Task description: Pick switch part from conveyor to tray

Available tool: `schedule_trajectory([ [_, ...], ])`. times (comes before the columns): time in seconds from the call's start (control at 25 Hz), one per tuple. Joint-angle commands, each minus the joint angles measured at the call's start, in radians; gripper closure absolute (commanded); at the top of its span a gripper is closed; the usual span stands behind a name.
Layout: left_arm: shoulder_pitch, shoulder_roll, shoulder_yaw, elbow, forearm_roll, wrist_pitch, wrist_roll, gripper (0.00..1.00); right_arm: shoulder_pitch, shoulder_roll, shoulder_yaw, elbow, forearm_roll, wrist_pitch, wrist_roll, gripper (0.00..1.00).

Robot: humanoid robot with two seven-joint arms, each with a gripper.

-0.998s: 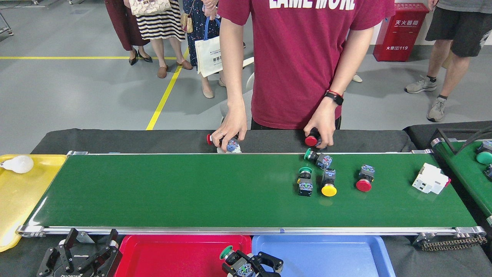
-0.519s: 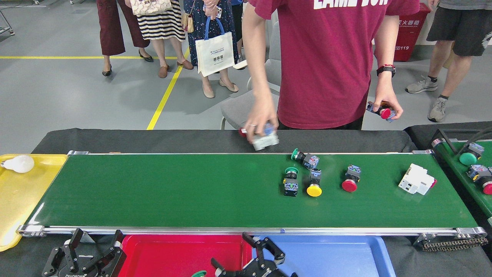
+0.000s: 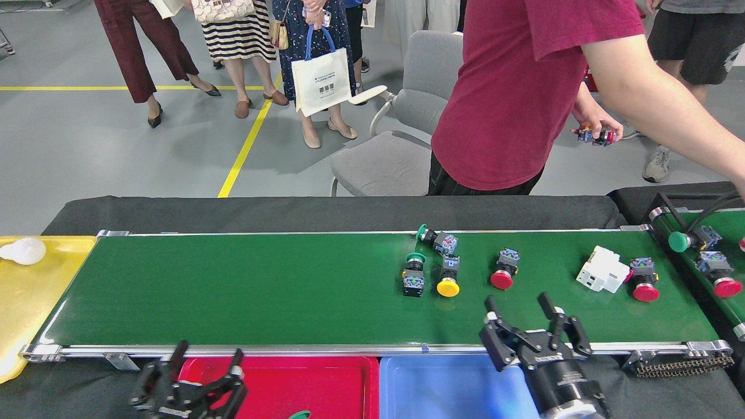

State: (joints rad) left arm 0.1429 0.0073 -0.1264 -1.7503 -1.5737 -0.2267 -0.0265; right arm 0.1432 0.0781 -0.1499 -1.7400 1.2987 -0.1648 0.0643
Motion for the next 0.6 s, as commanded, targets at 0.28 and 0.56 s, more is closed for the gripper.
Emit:
schedule_trajectory([
  [0.28, -0.227, -0.155, -0.144, 0.19, -0.158, 0.102, -0.116, 0.0, 0.069, -0.031, -0.028, -0.023, -0.001, -0.002, -0.011, 0.03],
  [0.56, -0.373, -0.158, -0.18, 0.39, -0.149, 0.181, -0.118, 0.0, 0.062, 0.037, -0.028, -0.021, -0.002, -0.002, -0.018, 0.02],
])
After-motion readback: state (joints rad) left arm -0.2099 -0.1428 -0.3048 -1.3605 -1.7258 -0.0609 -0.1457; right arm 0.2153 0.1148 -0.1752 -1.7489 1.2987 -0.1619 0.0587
